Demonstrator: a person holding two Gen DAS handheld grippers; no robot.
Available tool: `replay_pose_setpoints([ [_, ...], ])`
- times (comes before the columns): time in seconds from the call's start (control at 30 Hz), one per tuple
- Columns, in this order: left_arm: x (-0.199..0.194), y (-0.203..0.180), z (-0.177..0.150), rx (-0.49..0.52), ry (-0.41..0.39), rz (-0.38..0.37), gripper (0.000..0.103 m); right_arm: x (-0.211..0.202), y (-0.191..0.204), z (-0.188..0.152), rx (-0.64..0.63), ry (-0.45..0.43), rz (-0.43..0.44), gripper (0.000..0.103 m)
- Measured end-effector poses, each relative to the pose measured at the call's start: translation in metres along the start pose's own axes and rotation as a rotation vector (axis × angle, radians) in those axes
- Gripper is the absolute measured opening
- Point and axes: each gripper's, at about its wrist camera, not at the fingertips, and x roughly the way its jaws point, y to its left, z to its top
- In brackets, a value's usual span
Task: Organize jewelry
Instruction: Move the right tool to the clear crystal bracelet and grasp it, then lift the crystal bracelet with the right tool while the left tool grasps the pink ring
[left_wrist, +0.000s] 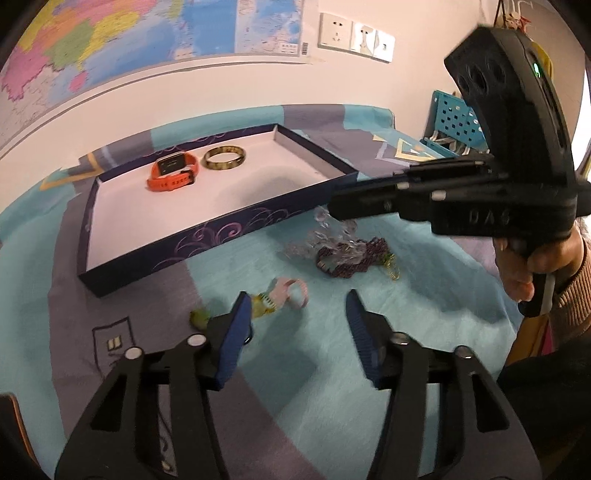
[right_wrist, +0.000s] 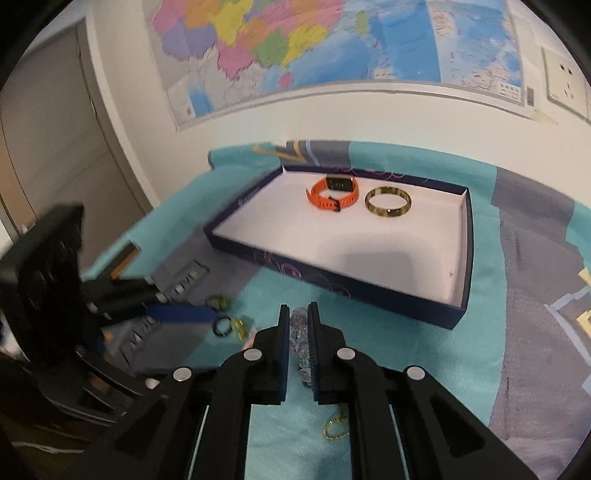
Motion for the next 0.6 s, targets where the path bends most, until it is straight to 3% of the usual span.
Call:
replay_pose_setpoints([
  [0.07,0.004,-0.004,0.005,0.019,-0.004,-0.003,0.044,-0.004,-0.004,0.005,0.023,-0.019,0.011,0.008],
  [0.2,0.016,-0.003,0.011,0.029,0.022,-0.014,0.028,-0.010,-0.009,0.012,0.044,-0.049,0.013,0.008],
  [0.27,0.020,-0.001,0.011,0.026,0.035,-0.021,0.026,-0.012,-0.012,0.015,0.050,-0.058,0.005,0.008],
  [0.5,0.027,0.010,0.007,-0.003,0.067,-0.030,0.013,0.004,-0.029,0.004,0.072,0.000,-0.052,0.008],
  [0.6,0.030,0.016,0.004,-0.024,0.088,-0.039,0.013,0.009,-0.038,-0.005,0.094,0.024,-0.064,0.008],
])
